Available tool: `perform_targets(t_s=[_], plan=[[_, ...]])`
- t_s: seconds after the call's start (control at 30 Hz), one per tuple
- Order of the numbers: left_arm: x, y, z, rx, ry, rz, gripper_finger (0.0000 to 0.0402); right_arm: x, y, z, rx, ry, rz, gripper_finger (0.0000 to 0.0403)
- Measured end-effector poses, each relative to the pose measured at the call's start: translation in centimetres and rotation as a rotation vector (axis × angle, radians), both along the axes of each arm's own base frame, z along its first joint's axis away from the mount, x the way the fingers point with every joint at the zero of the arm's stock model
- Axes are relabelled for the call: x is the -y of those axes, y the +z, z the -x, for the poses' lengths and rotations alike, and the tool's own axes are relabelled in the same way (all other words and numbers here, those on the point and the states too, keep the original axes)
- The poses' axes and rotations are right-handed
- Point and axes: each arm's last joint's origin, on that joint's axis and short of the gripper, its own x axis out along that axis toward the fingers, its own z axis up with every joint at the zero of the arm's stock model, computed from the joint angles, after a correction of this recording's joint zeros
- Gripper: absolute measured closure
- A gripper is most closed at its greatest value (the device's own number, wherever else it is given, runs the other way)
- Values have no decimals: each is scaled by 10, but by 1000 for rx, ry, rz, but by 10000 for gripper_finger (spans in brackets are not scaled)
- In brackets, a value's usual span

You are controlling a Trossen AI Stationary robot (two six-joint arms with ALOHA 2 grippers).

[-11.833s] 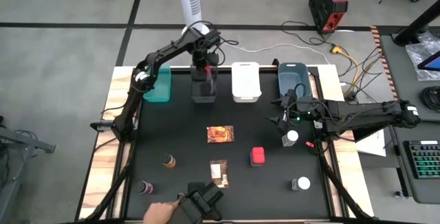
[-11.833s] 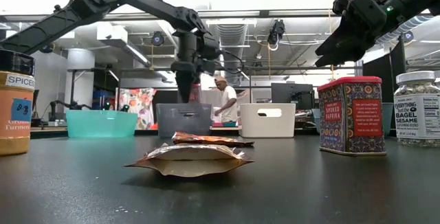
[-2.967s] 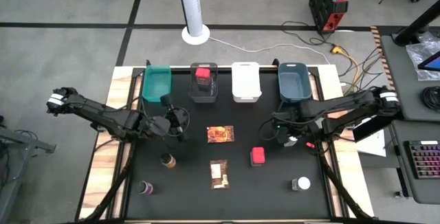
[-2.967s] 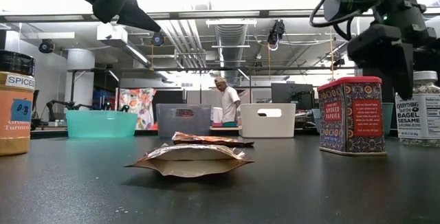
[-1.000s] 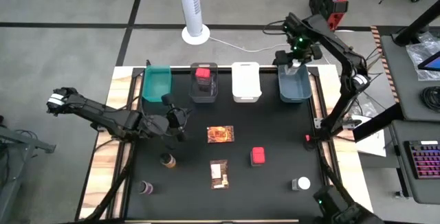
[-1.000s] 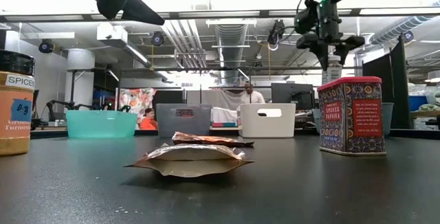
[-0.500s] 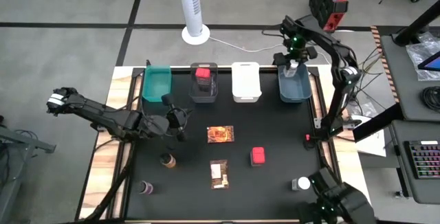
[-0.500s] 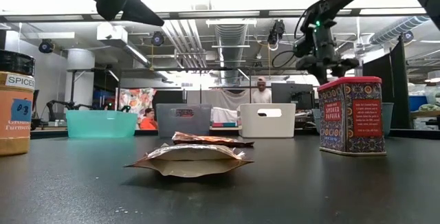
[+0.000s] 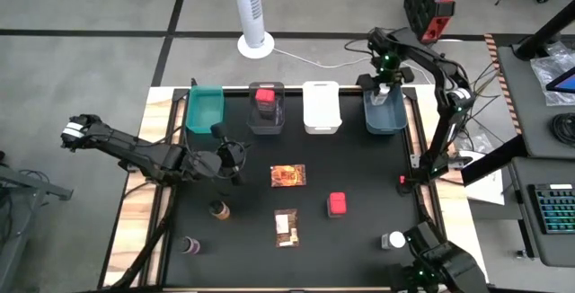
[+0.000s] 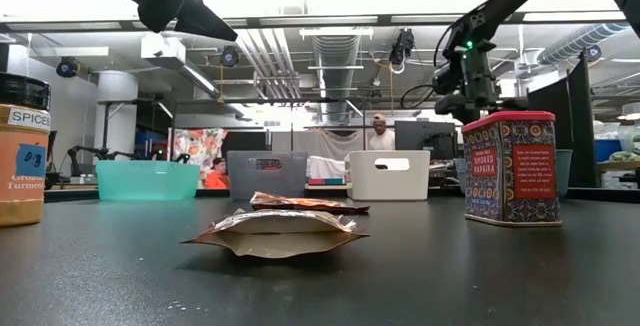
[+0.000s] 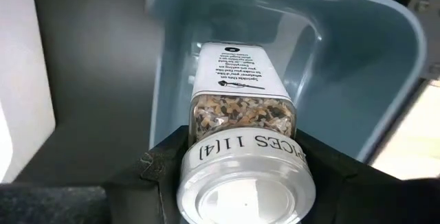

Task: Sort spices by type
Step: Put the top white seasoning bottle into the blue bin

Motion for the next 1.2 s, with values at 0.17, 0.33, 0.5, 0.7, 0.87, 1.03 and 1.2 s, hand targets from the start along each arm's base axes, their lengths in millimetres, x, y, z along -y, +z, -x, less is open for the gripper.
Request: perform_targets(t_s=[0.17, 0.33, 0.5, 0.7, 0.87, 1.03, 1.2], plan=[[0, 0, 0, 0, 0, 0, 402, 1, -3, -2, 21, -36, 13, 211], [0, 0, 0, -2, -1, -3, 402, 1, -5, -2, 27, -57, 7, 211], [0, 0, 0, -4, -2, -5, 402, -4, -15, 0, 13, -62, -37, 211], [0, 0, 0, -5, -2, -6, 402, -5, -19, 1, 11, -56, -42, 211], [0, 0, 0, -4, -2, -6, 402, -4, -19, 1, 14, -55, -35, 211], [0, 0, 0, -4, -2, -6, 402, -6, -23, 1, 10, -52, -43, 194], [0, 0, 0, -5, -2, -6, 402, -6, -29, 2, 13, -40, -40, 190]])
